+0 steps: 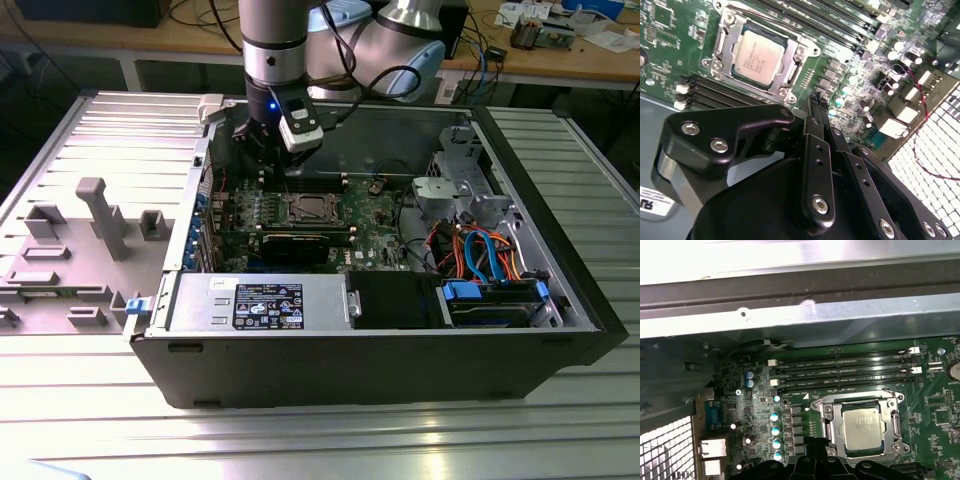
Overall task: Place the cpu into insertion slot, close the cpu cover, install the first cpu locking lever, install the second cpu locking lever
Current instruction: 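Install the first cpu locking lever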
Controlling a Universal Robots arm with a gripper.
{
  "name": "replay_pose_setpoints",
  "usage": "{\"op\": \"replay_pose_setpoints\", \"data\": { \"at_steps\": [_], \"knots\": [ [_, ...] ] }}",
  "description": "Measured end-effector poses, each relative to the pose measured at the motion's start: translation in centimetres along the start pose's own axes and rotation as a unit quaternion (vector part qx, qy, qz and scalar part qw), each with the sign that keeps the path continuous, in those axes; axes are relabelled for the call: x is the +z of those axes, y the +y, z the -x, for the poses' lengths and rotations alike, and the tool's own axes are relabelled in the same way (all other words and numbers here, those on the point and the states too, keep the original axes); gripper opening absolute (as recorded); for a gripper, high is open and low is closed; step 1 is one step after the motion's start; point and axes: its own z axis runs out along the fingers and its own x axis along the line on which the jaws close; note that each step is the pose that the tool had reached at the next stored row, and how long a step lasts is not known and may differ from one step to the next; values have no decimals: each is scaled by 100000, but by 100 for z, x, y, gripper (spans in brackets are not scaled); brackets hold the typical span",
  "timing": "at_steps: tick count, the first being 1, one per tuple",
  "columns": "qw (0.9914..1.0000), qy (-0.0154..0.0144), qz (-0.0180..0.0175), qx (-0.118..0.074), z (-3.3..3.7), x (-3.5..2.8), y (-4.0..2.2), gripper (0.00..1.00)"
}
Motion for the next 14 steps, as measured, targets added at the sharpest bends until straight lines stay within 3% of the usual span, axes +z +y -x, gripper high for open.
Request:
{"op": "replay_pose_setpoints", "data": {
  "at_steps": [3,6,9,14],
  "knots": [
    [100000,6,15,-270,-47,-1,-4,11],
    [99964,57,88,-2697,-54,-1,-5,11],
    [99957,60,91,-2945,-95,-1,16,11],
    [99946,67,96,-3288,-112,0,106,11]
  ]
}}
